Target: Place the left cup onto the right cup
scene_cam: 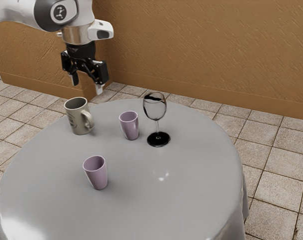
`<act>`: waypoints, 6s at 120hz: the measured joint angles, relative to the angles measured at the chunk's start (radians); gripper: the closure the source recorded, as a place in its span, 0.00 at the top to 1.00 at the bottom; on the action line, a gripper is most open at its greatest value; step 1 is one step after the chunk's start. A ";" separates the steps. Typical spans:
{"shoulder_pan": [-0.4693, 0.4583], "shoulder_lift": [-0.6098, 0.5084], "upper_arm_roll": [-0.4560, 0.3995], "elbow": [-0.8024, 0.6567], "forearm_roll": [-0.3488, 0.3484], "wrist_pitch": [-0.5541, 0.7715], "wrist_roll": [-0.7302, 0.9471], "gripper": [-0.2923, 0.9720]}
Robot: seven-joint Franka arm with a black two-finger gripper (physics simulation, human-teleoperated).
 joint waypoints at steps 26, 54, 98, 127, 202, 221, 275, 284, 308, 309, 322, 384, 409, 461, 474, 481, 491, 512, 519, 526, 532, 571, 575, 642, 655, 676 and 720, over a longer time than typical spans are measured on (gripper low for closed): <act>-0.008 -0.004 0.000 -0.004 -0.002 0.017 -0.004 0.77; -0.010 0.044 0.024 0.006 0.003 0.068 -0.006 0.77; 0.084 0.183 0.046 0.109 0.019 0.129 -0.006 0.77; 0.123 0.257 0.034 0.153 0.010 0.160 0.001 0.77; 0.218 0.386 -0.070 0.234 -0.031 0.182 0.022 0.71; 0.246 0.428 -0.102 0.252 -0.033 0.180 0.028 0.69; 0.303 0.622 -0.154 0.426 -0.023 0.166 0.044 0.67; 0.305 0.669 -0.164 0.470 -0.020 0.166 0.046 0.67; 0.312 0.779 -0.194 0.574 0.010 0.177 0.051 0.67; 0.312 0.783 -0.195 0.579 0.011 0.178 0.051 0.67; 0.322 0.827 -0.210 0.613 0.026 0.186 0.054 0.67; 0.347 0.969 -0.270 0.747 0.125 0.213 0.063 0.66; 0.351 1.014 -0.306 0.794 0.168 0.230 0.068 0.65; 0.362 1.053 -0.332 0.816 0.207 0.246 0.071 0.50; 0.363 1.053 -0.333 0.816 0.208 0.248 0.069 0.43; 0.363 1.053 -0.333 0.816 0.208 0.248 0.068 0.39; 0.363 1.053 -0.334 0.816 0.208 0.248 0.065 0.33; 0.363 1.054 -0.334 0.816 0.208 0.249 0.058 0.22; 0.363 1.054 -0.334 0.815 0.208 0.253 0.057 0.20; 0.363 1.054 -0.334 0.815 0.208 0.257 0.055 0.19; 0.363 1.053 -0.334 0.815 0.209 0.260 0.053 0.18; 0.368 0.976 -0.332 0.769 0.201 0.266 0.036 0.15; 0.366 0.958 -0.331 0.753 0.195 0.266 0.034 0.15; 0.339 0.379 -0.216 0.059 -0.001 0.418 -0.016 0.15; 0.338 0.275 -0.215 -0.062 -0.019 0.434 -0.032 0.15; 0.339 0.156 -0.218 -0.194 -0.039 0.449 -0.063 0.15; 0.396 -0.013 -0.287 -0.395 -0.074 0.455 -0.133 0.15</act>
